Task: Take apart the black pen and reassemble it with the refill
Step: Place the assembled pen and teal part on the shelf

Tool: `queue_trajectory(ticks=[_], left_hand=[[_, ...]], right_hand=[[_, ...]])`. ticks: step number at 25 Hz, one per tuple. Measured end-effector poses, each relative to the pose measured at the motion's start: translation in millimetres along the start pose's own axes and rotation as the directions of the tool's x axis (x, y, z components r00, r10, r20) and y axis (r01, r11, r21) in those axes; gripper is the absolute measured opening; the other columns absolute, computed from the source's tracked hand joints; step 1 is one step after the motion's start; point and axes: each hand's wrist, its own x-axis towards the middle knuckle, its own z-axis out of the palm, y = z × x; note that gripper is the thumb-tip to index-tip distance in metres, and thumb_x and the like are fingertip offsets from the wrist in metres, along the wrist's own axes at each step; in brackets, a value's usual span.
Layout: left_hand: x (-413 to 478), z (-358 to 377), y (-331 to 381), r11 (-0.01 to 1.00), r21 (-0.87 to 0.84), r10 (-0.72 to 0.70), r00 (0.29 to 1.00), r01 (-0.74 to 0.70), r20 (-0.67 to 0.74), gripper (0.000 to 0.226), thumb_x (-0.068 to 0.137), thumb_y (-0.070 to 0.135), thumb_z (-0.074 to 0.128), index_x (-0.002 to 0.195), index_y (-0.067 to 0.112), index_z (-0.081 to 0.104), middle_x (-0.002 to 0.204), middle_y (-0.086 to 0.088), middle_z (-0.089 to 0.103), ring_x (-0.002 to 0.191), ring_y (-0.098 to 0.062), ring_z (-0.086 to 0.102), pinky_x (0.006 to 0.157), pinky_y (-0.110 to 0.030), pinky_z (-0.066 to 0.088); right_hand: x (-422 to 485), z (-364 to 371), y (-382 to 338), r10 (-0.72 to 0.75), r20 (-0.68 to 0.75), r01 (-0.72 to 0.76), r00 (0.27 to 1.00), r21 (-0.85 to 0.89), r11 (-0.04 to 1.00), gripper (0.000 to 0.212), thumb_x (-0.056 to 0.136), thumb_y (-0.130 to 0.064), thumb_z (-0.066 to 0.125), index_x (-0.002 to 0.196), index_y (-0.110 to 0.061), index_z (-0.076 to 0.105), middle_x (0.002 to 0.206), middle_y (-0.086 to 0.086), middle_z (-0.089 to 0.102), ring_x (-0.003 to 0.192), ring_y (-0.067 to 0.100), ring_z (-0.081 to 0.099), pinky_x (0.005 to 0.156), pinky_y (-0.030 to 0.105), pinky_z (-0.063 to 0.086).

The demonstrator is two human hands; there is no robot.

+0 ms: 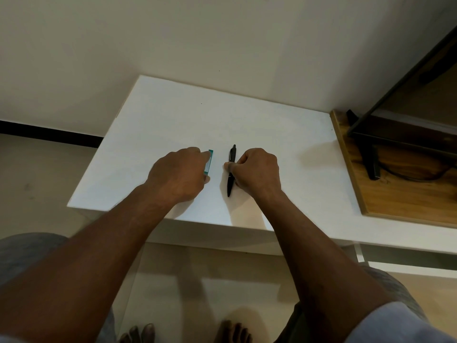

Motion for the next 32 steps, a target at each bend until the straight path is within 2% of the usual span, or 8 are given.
queue_trajectory(ticks=[4, 7, 14, 19, 22, 24, 27, 32], left_hand=[[2, 2, 1, 1.000, 0.017, 0.001, 1.000, -0.001, -0.009, 0.050, 0.094, 0.042, 0.065, 0.139, 0.025, 0.055, 0.108, 0.001, 0.062, 0.098, -0.028, 0.065, 0.070, -0.035, 0.047], [3, 2, 3, 0.999, 0.047, 0.008, 1.000, -0.006, -0.027, 0.050, 0.093, 0.043, 0.066, 0.139, 0.025, 0.057, 0.111, -0.001, 0.065, 0.101, -0.029, 0.066, 0.069, -0.034, 0.044], [2, -1, 8, 0.998, 0.064, 0.012, 0.999, -0.010, -0.038, 0.051, 0.092, 0.048, 0.066, 0.137, 0.024, 0.060, 0.111, -0.002, 0.068, 0.100, -0.027, 0.067, 0.071, -0.033, 0.045], [1, -1, 10, 0.997, 0.075, 0.015, 0.999, -0.013, -0.037, 0.048, 0.091, 0.050, 0.066, 0.132, 0.024, 0.062, 0.108, -0.002, 0.067, 0.096, -0.026, 0.066, 0.067, -0.031, 0.040], [1, -1, 11, 0.997, 0.082, 0.017, 0.999, -0.013, -0.041, 0.054, 0.092, 0.051, 0.066, 0.138, 0.025, 0.059, 0.115, -0.002, 0.068, 0.101, -0.026, 0.066, 0.069, -0.031, 0.041], [1, -1, 11, 0.997, 0.078, 0.005, 0.999, -0.003, -0.036, 0.053, 0.092, 0.052, 0.066, 0.138, 0.026, 0.059, 0.115, -0.001, 0.068, 0.101, -0.025, 0.066, 0.070, -0.031, 0.040], [1, -2, 10, 0.998, 0.066, -0.005, 1.000, 0.007, -0.030, 0.044, 0.091, 0.052, 0.066, 0.124, 0.025, 0.063, 0.105, 0.000, 0.066, 0.092, -0.025, 0.065, 0.067, -0.032, 0.040], [0, -2, 10, 0.997, 0.072, -0.016, 1.000, 0.017, -0.010, 0.048, 0.089, 0.055, 0.067, 0.122, 0.021, 0.061, 0.103, -0.001, 0.064, 0.089, -0.024, 0.065, 0.066, -0.034, 0.045]], right_hand=[[2, 2, 1, -0.009, -0.006, 0.009, 1.000, -0.001, 1.000, 0.034, 0.084, -0.041, 0.081, 0.078, -0.009, 0.072, 0.069, 0.004, 0.074, 0.070, 0.018, 0.068, 0.056, 0.025, 0.048], [3, 4, 0, -0.008, -0.018, 0.008, 1.000, -0.003, 1.000, 0.033, 0.085, -0.041, 0.082, 0.077, -0.011, 0.071, 0.068, 0.001, 0.070, 0.064, 0.012, 0.062, 0.050, 0.023, 0.039], [5, 6, 0, -0.017, -0.029, 0.017, 0.999, 0.002, 1.000, 0.031, 0.088, -0.042, 0.080, 0.080, -0.014, 0.070, 0.068, -0.004, 0.065, 0.061, 0.006, 0.055, 0.050, 0.020, 0.033], [7, 7, 2, -0.029, -0.036, 0.029, 0.999, 0.001, 1.000, 0.030, 0.090, -0.041, 0.079, 0.081, -0.014, 0.070, 0.068, -0.005, 0.063, 0.061, 0.006, 0.054, 0.051, 0.019, 0.034], [8, 9, 3, -0.033, -0.031, 0.033, 0.999, -0.001, 0.999, 0.029, 0.091, -0.041, 0.078, 0.083, -0.014, 0.070, 0.069, -0.006, 0.061, 0.062, 0.007, 0.054, 0.052, 0.019, 0.035], [8, 9, 3, -0.036, -0.033, 0.036, 0.999, -0.001, 0.999, 0.030, 0.091, -0.042, 0.078, 0.081, -0.016, 0.068, 0.068, -0.007, 0.061, 0.061, 0.006, 0.053, 0.052, 0.020, 0.033], [8, 9, 4, -0.041, -0.035, 0.041, 0.999, -0.005, 0.999, 0.031, 0.091, -0.043, 0.077, 0.077, -0.018, 0.065, 0.067, -0.007, 0.061, 0.061, 0.005, 0.053, 0.051, 0.020, 0.032], [6, 10, 1, -0.054, -0.058, 0.053, 0.997, -0.028, 0.998, 0.043, 0.093, -0.054, 0.072, 0.069, -0.024, 0.052, 0.064, -0.009, 0.057, 0.059, 0.007, 0.051, 0.050, 0.021, 0.030]])
